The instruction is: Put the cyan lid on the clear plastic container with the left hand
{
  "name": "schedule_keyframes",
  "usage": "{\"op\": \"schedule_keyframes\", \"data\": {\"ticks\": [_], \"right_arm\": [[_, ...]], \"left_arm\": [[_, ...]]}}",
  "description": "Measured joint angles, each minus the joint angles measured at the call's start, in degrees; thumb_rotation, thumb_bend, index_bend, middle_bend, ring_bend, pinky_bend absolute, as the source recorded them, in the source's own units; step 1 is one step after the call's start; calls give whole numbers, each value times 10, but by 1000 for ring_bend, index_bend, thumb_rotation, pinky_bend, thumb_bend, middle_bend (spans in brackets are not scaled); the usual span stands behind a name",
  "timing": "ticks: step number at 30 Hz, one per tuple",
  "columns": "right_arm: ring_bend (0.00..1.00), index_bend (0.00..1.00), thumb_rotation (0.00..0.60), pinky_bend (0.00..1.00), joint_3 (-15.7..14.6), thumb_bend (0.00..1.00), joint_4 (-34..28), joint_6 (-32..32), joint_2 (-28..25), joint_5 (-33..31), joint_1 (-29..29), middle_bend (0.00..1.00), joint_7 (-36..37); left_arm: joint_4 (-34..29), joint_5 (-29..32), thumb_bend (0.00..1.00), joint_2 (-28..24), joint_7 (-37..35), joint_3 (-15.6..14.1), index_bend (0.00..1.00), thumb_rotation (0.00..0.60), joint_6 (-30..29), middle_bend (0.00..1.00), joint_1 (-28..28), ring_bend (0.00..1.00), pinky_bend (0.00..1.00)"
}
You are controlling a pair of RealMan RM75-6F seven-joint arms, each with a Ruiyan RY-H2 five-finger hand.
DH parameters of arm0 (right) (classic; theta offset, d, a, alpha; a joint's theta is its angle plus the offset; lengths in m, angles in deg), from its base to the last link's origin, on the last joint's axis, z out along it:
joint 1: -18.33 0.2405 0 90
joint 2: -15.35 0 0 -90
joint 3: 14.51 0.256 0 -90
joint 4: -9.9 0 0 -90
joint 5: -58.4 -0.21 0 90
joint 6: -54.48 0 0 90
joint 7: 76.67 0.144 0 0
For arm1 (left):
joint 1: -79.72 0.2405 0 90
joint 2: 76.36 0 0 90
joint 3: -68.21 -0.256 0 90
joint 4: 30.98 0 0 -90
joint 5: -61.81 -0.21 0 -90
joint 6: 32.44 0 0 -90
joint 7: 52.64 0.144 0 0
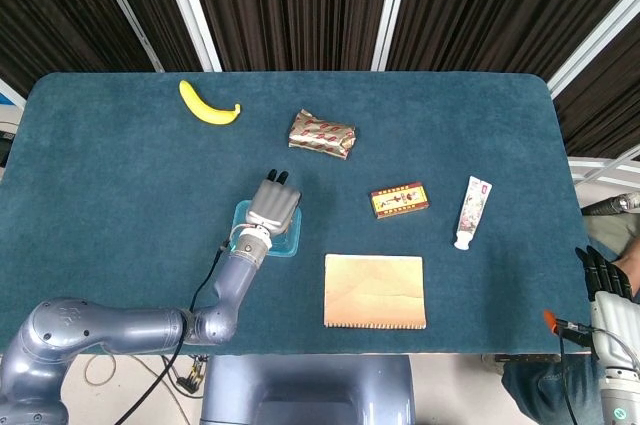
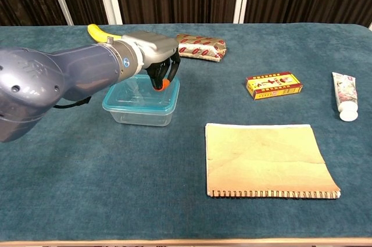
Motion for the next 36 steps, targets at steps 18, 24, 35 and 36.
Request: {"op": "schedule_keyframes", "data": {"ticks": [18,24,35,36], "right_arm": [[0,33,600,0,1,269,-2,-1,-2,-3,0,0,1],[0,33,600,0,0,268,-2,-1,-2,-2,0,0,2],[0,33,600,0,0,268,-1,2,-2,1,-1,0,0],[0,33,600,0,-1,268,-1,2,-1,2,-1,0,0]], "left_arm": [[38,9,509,25,9,-4,592,600,14,538,3,122,127],[49,11,509,34,13,-9,592,600,21,538,5,122,122],[46,9,509,40,27,-17,591,600,14,537,9,122,119],[40,7,509,38,26,-15,591,600,9,536,10,122,119]]}}
